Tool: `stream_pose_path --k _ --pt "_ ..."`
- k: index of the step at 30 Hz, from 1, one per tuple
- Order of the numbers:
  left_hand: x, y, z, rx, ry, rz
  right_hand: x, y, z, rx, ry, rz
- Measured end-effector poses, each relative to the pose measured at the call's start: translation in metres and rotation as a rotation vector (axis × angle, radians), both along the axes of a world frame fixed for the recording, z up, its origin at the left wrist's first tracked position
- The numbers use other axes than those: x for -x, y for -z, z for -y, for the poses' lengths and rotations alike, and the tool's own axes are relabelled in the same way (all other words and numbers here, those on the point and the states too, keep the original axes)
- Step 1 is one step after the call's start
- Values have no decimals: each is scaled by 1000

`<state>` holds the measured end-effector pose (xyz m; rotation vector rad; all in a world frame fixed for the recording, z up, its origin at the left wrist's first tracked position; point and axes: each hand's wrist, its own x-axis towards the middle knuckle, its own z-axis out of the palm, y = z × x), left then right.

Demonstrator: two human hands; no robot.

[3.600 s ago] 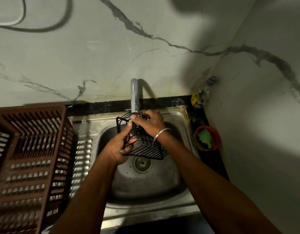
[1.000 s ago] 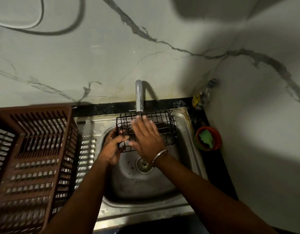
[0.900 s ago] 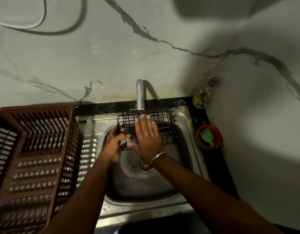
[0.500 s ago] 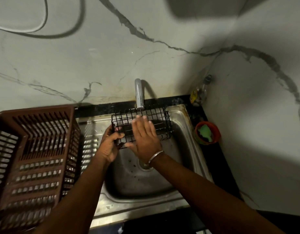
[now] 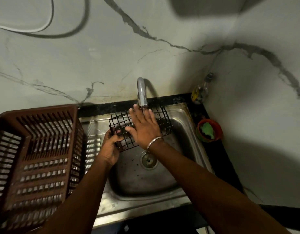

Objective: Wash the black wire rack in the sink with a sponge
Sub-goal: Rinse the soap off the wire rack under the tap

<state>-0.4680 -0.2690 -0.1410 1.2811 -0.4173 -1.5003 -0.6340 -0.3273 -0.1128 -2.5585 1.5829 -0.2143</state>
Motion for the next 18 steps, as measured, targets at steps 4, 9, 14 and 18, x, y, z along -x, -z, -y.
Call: stream_pose_path --k 4,9,14,18 --pt "-8 5 -6 -26 3 -6 -3 1 5 -14 28 3" --pt "-15 14 -14 -66 -69 -22 7 3 12 -10 161 -3" --pt "-14 15 -14 -78 -109 -43 18 8 10 20 197 10" --pt "-15 12 -15 -65 -106 -20 21 14 1 47 152 13"
